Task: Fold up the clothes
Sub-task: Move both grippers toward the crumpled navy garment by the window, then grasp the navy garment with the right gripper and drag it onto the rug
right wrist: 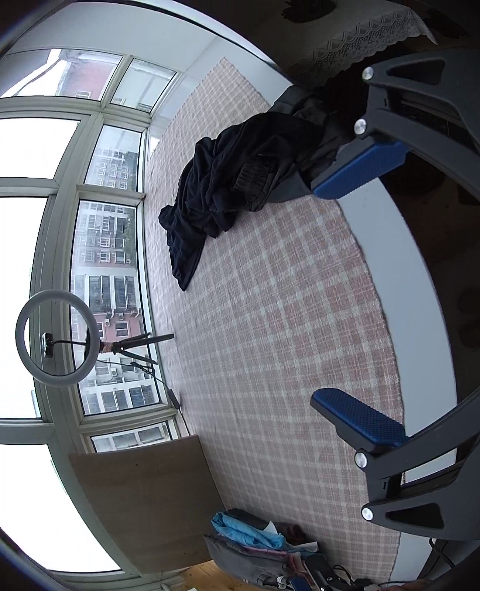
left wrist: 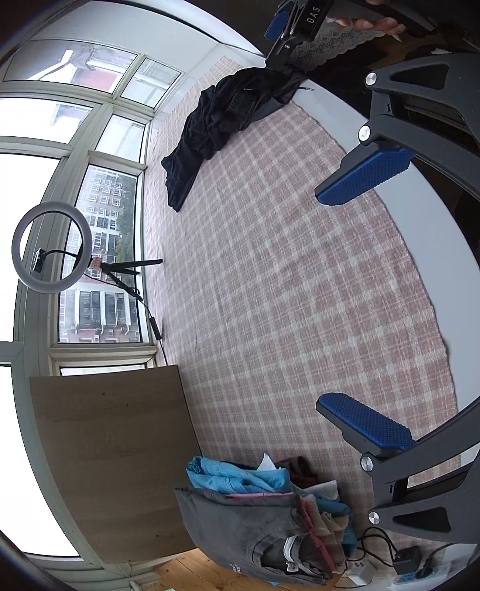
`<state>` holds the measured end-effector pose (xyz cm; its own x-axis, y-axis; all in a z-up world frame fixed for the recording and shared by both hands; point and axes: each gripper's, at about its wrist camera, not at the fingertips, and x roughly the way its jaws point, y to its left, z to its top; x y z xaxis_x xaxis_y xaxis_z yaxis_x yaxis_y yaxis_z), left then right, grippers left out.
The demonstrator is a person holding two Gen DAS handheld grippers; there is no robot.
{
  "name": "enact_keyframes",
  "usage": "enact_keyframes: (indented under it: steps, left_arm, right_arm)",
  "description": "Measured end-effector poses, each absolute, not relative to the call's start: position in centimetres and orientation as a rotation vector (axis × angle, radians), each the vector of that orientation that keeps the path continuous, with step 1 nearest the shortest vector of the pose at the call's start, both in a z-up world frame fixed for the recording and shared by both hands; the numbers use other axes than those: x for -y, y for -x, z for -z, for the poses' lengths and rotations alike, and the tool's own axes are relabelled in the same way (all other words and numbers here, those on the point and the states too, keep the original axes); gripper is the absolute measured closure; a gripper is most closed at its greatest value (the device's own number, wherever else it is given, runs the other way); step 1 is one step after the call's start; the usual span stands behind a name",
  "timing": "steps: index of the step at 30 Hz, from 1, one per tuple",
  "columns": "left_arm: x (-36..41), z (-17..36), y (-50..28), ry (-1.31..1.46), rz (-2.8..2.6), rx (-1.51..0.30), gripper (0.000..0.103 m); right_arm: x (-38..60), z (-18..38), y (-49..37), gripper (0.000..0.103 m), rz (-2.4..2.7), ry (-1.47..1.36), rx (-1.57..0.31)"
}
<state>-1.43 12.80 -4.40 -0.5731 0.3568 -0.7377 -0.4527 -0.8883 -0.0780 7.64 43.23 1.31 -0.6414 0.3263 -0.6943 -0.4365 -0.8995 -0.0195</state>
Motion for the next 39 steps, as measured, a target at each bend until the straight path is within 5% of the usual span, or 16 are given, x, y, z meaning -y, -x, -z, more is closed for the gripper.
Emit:
enact_keyframes:
  steps: [26,28,32,35,39]
  left_arm:
    - [-30.2,2.4,9.9,1.208,-2.575,-0.082,0.001]
    - [-30.5,1.8,10.5,1.214,-2.6,-0.071,0.001]
    - [-30.1,1.1,11.3,1.234,-2.673,-0.071,0.001]
    - [-29.3,0.8,11.8,1.253,-2.705,-0.053,0.001]
    - [-28.1,0.2,12.4,1.248,-2.752,-0.044,0.001]
  right_arm:
    - [-72.8,5.0,-0.5,0.001,-2.507,1.137,-0.283]
    - [-73.7,6.0,0.7,0.007,-2.538,1.187,-0.305]
    - [-74.8,8.1,3.1,0.041,-2.58,1.294,-0.317]
    - [-75.6,9.3,4.1,0.048,-2.615,1.305,-0.328]
    - [-78.3,8.8,3.7,0.07,-2.66,1.257,-0.586]
